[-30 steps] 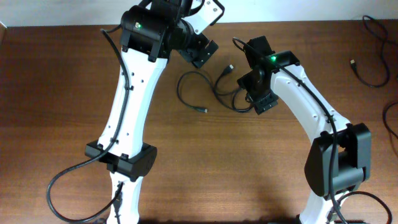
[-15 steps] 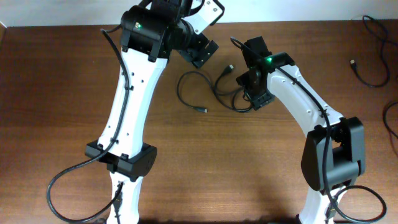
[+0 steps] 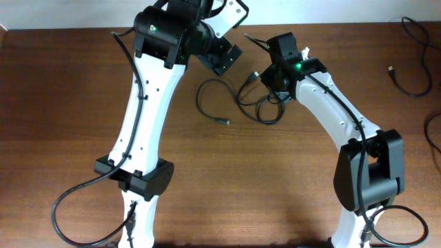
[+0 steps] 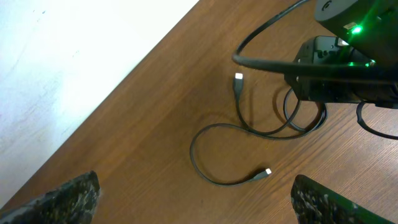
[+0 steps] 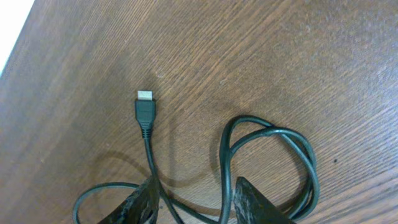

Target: Untangle cables

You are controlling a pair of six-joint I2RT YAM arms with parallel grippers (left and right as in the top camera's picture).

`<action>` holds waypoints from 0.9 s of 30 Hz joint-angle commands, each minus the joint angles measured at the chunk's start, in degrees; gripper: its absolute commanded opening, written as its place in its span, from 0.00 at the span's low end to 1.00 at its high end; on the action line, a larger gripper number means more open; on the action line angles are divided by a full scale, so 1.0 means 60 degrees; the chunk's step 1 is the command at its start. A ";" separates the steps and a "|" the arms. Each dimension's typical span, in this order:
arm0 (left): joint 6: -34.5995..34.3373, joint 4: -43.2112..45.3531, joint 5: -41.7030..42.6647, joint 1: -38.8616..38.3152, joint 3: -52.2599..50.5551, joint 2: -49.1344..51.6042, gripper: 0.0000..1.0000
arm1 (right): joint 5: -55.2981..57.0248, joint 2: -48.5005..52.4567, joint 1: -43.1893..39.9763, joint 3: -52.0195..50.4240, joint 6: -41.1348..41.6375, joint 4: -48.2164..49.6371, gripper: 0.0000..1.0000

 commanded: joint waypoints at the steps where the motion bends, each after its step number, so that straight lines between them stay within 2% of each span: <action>1: -0.0022 -0.0007 -0.0062 0.0007 -0.0004 -0.0022 0.99 | -0.0040 0.0401 0.0025 -0.0044 -0.0313 -0.0109 0.38; 8: -0.0022 -0.0011 -0.0062 0.0007 -0.0004 -0.0022 0.99 | -0.0171 0.0780 0.0025 -0.0044 -0.0313 -0.0204 0.38; 9: -0.0022 -0.0011 -0.0062 0.0007 -0.0004 -0.0022 0.99 | -0.0168 0.0790 0.0025 -0.0044 -0.0313 -0.0204 0.35; 10: -0.0022 -0.0011 -0.0062 0.0007 -0.0004 -0.0022 0.99 | -0.0168 0.0790 0.0025 -0.0044 -0.0313 -0.0200 0.04; 13: -0.0022 -0.0011 -0.0029 0.0007 -0.0004 -0.0022 0.98 | -0.0171 0.0721 0.0025 -0.0011 -0.0342 -0.0135 0.04; 15: -0.0022 -0.0015 -0.0025 0.0004 -0.0004 -0.0022 0.99 | -0.0171 0.0401 0.0022 0.0251 -0.1494 -0.0127 0.04; 21: -0.0022 0.0004 0.0310 0.0004 -0.0004 -0.0022 0.99 | -0.0168 -0.1759 0.0033 0.2080 -0.6947 -0.0262 0.04; 23: -0.0022 0.0029 0.0594 0.0004 -0.0004 -0.0022 0.99 | -0.0168 -0.2455 0.0029 0.2714 -0.8021 -0.0477 0.04; 27: -0.0022 0.0204 0.0663 0.0004 -0.0058 0.0004 0.99 | -0.0590 -0.3767 0.0025 0.3362 -0.9311 -0.1147 0.04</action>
